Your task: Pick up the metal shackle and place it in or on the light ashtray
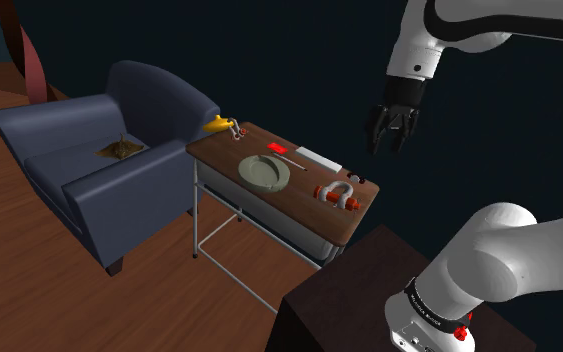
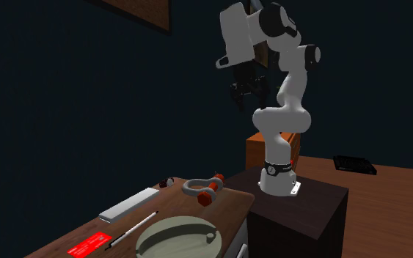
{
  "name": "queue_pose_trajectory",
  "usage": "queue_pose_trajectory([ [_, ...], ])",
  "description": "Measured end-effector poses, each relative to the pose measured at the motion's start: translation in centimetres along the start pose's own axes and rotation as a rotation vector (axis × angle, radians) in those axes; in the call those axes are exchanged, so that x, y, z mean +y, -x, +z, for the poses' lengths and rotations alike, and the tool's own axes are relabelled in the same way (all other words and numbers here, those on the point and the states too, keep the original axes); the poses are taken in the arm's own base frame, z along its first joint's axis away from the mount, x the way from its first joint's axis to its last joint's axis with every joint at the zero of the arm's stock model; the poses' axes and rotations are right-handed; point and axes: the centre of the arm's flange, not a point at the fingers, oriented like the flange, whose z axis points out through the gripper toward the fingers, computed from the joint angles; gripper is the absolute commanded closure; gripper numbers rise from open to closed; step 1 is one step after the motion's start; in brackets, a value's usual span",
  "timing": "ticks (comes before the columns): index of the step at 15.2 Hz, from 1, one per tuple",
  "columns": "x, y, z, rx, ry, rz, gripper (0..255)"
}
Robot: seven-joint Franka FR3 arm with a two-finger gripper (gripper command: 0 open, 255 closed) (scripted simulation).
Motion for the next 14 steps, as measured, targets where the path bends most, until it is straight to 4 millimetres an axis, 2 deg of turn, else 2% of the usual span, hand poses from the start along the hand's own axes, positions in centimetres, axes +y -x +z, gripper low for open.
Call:
queue_pose_trajectory([
  [2,0.2,-0.3,0.5,-0.001,0.004,0.006,0],
  [4,0.6,-1.7,1.9,-0.002,0.015,0.027,0],
  [8,1.4,-4.3,5.4,-0.002,0.043,0.078,0],
  [9,1.5,-5.0,6.9,-0.003,0.05,0.091,0],
  [11,2.6,-7.1,8.6,-0.003,0.065,0.117,0],
  [14,3.5,-9.1,11.6,-0.003,0.087,0.156,0],
])
